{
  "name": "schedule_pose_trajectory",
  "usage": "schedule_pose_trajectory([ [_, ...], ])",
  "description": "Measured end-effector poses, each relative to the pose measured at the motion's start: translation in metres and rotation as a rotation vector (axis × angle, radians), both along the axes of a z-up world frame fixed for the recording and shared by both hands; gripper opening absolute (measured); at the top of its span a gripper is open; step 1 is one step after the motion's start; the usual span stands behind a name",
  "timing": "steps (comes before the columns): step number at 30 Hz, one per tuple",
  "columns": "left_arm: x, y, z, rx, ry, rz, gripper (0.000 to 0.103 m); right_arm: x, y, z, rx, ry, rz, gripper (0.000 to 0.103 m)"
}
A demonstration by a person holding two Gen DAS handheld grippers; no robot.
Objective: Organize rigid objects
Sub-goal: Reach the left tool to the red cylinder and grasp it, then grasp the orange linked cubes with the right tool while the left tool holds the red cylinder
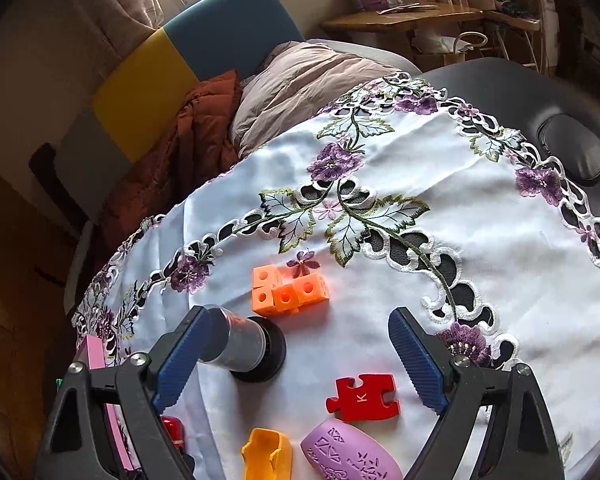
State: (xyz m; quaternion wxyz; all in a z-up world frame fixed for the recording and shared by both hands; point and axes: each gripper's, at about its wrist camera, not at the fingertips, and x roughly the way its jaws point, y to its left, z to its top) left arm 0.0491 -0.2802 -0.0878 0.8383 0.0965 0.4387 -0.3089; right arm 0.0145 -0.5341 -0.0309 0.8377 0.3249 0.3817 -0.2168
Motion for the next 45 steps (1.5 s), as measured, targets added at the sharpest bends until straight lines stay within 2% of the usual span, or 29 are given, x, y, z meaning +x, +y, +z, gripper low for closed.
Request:
schedule_pose_trajectory([
  [6,-0.007,0.001,-0.001,0.002,-0.044,-0.003,0.024,-0.003,-0.011,-0.004,0.004,0.011,-0.05,0.09],
  [14,-0.005,0.004,-0.001,-0.024,-0.034,0.001,0.024,-0.007,-0.022,-0.011,0.028,0.031,-0.109,0.09],
  [19,-0.004,0.005,-0.001,-0.038,-0.025,0.001,0.024,-0.001,-0.024,-0.015,0.035,0.058,-0.106,0.09],
  [24,-0.003,0.005,-0.002,-0.042,-0.023,0.002,0.024,0.032,-0.035,-0.028,0.006,0.169,-0.041,0.084],
  [28,-0.003,0.005,-0.002,-0.047,-0.02,0.003,0.024,0.062,-0.03,-0.046,0.038,0.233,0.062,0.083],
  [31,-0.002,0.006,-0.002,-0.051,-0.017,0.003,0.024,0.08,-0.01,-0.054,0.027,0.253,0.157,0.085],
  [32,-0.002,0.006,-0.002,-0.052,-0.017,0.003,0.024,0.085,-0.002,-0.055,-0.015,0.273,0.173,0.088],
  [34,-0.002,0.006,-0.002,-0.056,-0.013,0.003,0.024,0.092,0.008,-0.057,-0.035,0.269,0.197,0.088],
  [37,-0.001,0.006,-0.002,-0.058,-0.012,0.003,0.024,0.093,0.01,-0.058,-0.04,0.26,0.174,0.086],
  [39,-0.001,0.006,-0.002,-0.057,-0.013,0.003,0.024,0.093,0.01,-0.058,-0.051,0.256,0.17,0.082],
  [40,-0.001,0.006,-0.002,-0.057,-0.013,0.003,0.024,0.093,0.009,-0.056,-0.051,0.247,0.168,0.068],
  [41,-0.001,0.006,-0.002,-0.057,-0.013,0.003,0.024,0.093,0.007,-0.055,-0.053,0.249,0.168,0.061],
  [45,-0.001,0.006,-0.002,-0.059,-0.011,0.003,0.024,0.086,0.015,-0.051,-0.127,0.298,0.244,0.061],
])
